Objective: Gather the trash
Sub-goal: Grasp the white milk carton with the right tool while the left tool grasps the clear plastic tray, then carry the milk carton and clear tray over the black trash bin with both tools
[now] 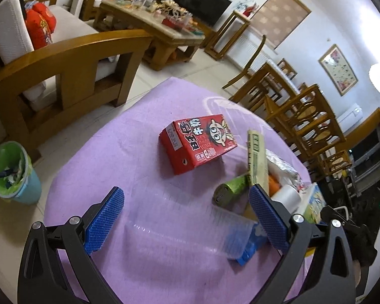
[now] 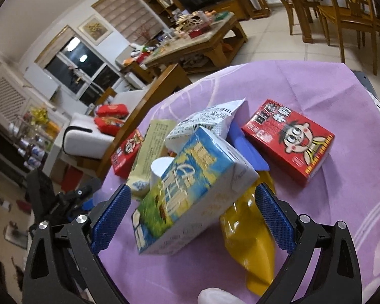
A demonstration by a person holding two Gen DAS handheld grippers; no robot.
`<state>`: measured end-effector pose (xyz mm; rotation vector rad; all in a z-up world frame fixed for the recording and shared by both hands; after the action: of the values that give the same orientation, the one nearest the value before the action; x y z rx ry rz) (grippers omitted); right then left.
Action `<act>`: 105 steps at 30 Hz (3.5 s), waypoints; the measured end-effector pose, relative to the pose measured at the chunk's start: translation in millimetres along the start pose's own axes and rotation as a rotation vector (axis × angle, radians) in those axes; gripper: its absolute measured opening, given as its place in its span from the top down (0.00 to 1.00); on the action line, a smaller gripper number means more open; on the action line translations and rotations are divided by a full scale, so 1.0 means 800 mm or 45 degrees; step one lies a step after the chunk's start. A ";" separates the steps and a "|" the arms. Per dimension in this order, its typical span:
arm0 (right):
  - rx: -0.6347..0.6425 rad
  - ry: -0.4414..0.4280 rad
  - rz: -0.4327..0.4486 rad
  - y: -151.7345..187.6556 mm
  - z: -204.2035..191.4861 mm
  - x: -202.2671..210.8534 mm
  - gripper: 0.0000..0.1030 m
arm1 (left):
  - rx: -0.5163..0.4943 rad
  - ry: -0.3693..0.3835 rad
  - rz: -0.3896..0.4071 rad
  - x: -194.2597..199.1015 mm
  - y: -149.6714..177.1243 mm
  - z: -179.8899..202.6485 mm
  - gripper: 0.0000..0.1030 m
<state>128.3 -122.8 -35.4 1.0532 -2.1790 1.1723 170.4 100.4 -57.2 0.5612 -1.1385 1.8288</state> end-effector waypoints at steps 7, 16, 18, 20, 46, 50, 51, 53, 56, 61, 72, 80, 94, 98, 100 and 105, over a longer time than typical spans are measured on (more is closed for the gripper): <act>0.093 0.079 -0.013 -0.007 -0.015 -0.033 0.36 | -0.030 -0.105 0.009 -0.005 -0.005 0.007 0.07; 0.245 0.023 0.051 0.012 -0.049 -0.030 0.60 | -0.132 -0.101 0.028 0.012 0.021 0.006 0.52; 0.258 -0.003 0.089 0.017 -0.054 -0.016 0.60 | -0.156 -0.087 0.052 0.022 0.026 0.010 0.65; 0.265 -0.018 0.135 0.022 -0.056 0.003 0.60 | -0.177 -0.076 0.077 0.033 0.033 0.012 0.81; 0.188 -0.186 0.229 0.121 0.032 0.146 0.60 | -0.124 -0.367 0.142 0.091 0.139 0.031 0.05; 0.194 -0.191 0.228 0.127 0.035 0.150 0.60 | -0.152 -0.358 0.107 0.081 0.158 0.042 0.06; 0.195 -0.191 0.229 0.129 0.037 0.152 0.60 | -0.166 -0.351 0.107 0.080 0.161 0.046 0.07; 0.200 -0.187 0.229 0.132 0.037 0.153 0.60 | -0.190 -0.341 0.092 0.076 0.166 0.056 0.34; 0.209 -0.175 0.235 0.137 0.034 0.157 0.60 | -0.209 -0.334 0.059 0.070 0.177 0.065 0.45; 0.217 -0.160 0.249 0.146 0.030 0.163 0.60 | -0.209 -0.253 0.034 0.070 0.201 0.073 0.57; 0.166 -0.173 0.319 0.147 0.053 0.194 0.60 | -0.347 -0.009 0.143 0.086 0.205 0.140 0.63; 0.057 -0.110 0.468 0.126 0.117 0.257 0.60 | -0.456 0.233 0.141 0.064 0.202 0.242 0.63; -0.212 0.521 0.743 0.123 0.340 0.432 0.60 | -0.749 0.634 -0.059 -0.045 0.255 0.494 0.63; -0.257 0.594 0.646 0.141 0.394 0.437 0.60 | -0.828 0.662 -0.155 -0.095 0.288 0.555 0.63; -0.250 0.624 0.594 0.150 0.410 0.432 0.60 | -0.854 0.654 -0.193 -0.116 0.300 0.574 0.63; -0.218 0.680 0.493 0.156 0.427 0.404 0.60 | -0.927 0.569 -0.265 -0.168 0.324 0.603 0.63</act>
<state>-177.9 -500.3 -62.3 0.2048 -2.0367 1.2229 -18.7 -430.5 -49.9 -0.1460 -1.2623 1.1561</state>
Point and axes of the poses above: each gripper's, at about its wrist camera, not at the fingertips, and x roughly against the way its jaws point, z to its right, y to its underside, the point moved 3 cm from there along -x, roughly the way its jaws point, and after that the axes turned 1 degree about x, right-handed, at the moved point
